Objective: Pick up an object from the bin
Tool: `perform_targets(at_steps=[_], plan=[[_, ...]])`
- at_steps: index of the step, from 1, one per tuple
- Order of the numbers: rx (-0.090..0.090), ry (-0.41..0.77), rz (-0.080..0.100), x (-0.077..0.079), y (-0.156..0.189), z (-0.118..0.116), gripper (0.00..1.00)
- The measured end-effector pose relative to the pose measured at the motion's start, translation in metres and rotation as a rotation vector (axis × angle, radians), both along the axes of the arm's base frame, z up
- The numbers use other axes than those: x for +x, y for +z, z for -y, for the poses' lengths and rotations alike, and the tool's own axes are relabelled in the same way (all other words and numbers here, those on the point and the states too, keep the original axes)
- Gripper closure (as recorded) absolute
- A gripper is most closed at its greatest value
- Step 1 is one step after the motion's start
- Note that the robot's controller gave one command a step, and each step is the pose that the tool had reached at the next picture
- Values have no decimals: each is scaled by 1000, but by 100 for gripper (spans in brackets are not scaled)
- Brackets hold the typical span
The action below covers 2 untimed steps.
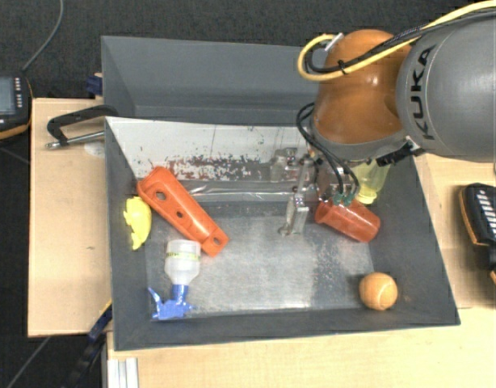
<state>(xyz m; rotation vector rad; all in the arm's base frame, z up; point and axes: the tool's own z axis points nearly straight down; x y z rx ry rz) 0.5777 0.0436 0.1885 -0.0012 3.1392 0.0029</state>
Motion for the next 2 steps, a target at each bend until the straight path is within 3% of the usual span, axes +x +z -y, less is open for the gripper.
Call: perform_targets(at_steps=[1,2], plan=[[2,-80,5,9,-24,12,0],[0,-199,-10,5,-41,20,0]])
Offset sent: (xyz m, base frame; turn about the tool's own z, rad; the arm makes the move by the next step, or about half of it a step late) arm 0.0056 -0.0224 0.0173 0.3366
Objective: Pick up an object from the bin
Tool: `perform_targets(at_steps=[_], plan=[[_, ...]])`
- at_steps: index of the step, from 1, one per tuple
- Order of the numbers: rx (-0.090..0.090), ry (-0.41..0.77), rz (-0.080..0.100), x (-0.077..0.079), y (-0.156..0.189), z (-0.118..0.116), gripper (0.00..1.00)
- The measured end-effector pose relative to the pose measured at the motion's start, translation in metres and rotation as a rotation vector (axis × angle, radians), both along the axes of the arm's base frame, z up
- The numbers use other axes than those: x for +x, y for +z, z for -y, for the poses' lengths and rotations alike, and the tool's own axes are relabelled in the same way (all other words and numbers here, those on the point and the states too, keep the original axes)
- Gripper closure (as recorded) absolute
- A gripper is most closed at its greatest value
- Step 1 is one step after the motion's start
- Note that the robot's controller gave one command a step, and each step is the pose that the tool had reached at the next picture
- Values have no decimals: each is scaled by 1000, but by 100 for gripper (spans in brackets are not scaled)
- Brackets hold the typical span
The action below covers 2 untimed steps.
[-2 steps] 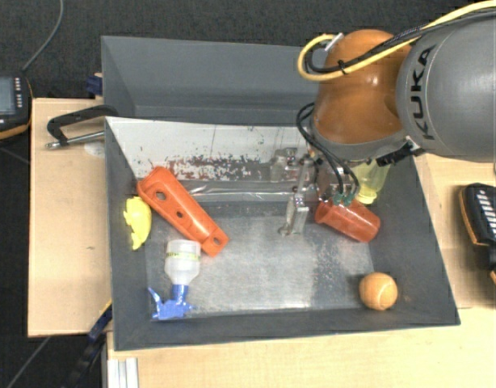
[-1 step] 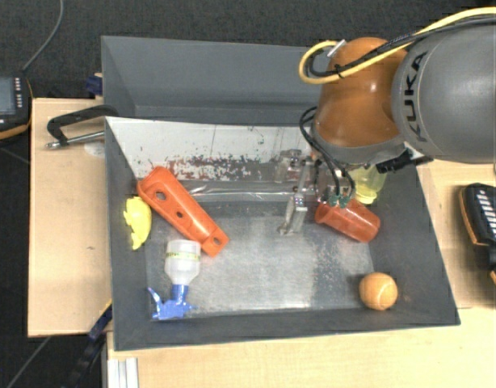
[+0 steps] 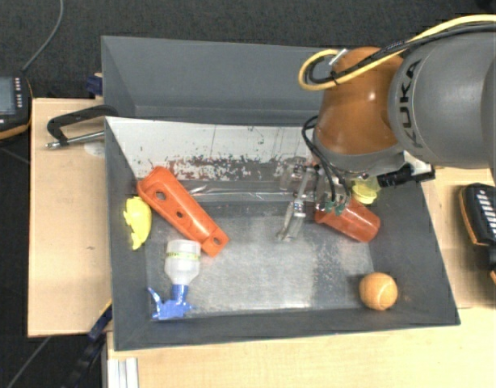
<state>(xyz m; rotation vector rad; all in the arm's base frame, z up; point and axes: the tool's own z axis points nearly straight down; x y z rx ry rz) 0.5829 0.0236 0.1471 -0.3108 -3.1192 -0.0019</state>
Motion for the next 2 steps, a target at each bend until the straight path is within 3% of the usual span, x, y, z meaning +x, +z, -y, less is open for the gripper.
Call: perform_targets(at_steps=[1,2], plan=[[1,81,14,2,9,23,0],[1,386,12,4,-40,56,0]])
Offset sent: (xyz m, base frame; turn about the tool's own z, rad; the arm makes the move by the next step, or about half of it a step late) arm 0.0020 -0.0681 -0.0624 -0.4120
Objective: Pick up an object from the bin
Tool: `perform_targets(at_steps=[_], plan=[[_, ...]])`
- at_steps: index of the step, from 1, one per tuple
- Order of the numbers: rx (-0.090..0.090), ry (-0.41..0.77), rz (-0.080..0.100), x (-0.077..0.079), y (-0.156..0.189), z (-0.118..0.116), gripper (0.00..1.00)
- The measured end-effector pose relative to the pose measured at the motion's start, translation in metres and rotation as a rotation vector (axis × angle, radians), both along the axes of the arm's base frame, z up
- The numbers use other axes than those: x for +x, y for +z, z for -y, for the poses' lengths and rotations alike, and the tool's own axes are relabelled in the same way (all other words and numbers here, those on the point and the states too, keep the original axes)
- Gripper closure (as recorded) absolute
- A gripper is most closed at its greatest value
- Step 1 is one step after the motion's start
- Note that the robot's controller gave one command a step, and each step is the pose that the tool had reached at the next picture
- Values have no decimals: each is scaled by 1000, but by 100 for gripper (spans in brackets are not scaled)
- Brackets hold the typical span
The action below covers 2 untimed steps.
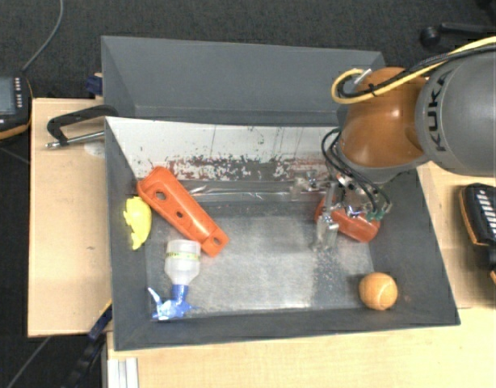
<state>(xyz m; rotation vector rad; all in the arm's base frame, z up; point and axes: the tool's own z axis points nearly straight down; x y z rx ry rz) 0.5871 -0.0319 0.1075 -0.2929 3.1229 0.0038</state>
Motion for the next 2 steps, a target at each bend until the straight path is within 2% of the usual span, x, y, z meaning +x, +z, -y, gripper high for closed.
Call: perform_targets(at_steps=[1,2], plan=[[2,-36,1,-35,-34,18,0],[1,77,4,-12,-12,54,0]])
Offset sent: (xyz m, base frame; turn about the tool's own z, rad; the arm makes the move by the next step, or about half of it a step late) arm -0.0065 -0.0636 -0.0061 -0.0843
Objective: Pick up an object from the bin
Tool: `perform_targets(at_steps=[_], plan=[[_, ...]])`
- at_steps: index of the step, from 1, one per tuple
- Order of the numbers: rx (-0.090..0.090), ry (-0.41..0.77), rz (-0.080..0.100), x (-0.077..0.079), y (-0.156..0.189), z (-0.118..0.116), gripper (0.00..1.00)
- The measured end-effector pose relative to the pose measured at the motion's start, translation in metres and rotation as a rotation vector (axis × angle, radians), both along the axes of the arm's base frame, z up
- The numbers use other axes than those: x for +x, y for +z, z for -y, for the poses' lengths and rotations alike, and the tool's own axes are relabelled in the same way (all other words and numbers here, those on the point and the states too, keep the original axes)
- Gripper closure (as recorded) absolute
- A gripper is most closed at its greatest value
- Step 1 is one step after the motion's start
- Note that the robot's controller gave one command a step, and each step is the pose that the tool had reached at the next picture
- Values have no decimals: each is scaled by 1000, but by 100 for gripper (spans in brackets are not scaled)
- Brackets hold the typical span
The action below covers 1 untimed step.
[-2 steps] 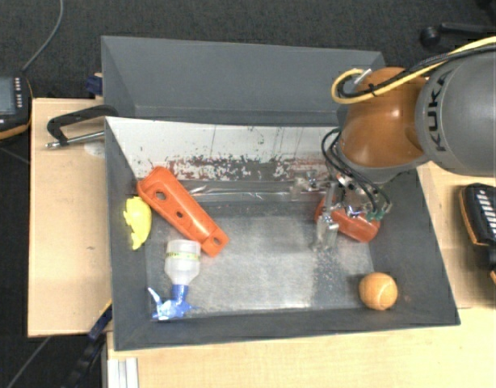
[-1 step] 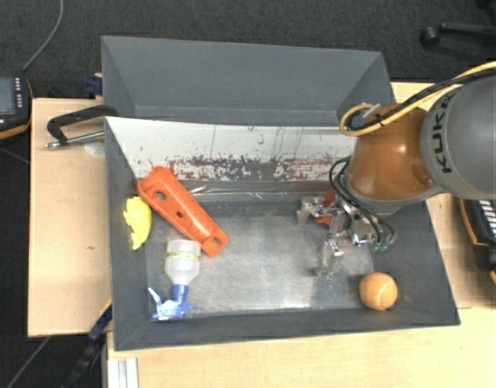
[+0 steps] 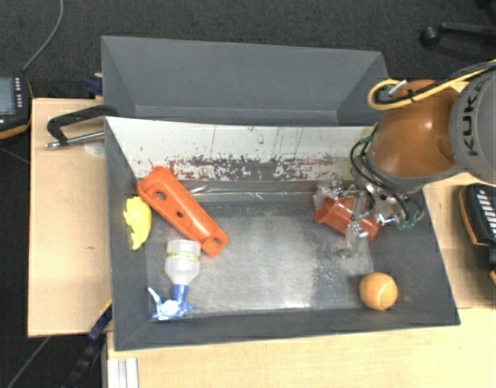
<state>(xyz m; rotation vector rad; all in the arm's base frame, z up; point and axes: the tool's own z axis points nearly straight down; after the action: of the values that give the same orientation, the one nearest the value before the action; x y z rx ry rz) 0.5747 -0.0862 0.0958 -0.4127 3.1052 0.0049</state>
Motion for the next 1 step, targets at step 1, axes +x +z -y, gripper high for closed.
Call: perform_targets(at_steps=[1], plan=[[1,63,10,-28,-4,24,0]])
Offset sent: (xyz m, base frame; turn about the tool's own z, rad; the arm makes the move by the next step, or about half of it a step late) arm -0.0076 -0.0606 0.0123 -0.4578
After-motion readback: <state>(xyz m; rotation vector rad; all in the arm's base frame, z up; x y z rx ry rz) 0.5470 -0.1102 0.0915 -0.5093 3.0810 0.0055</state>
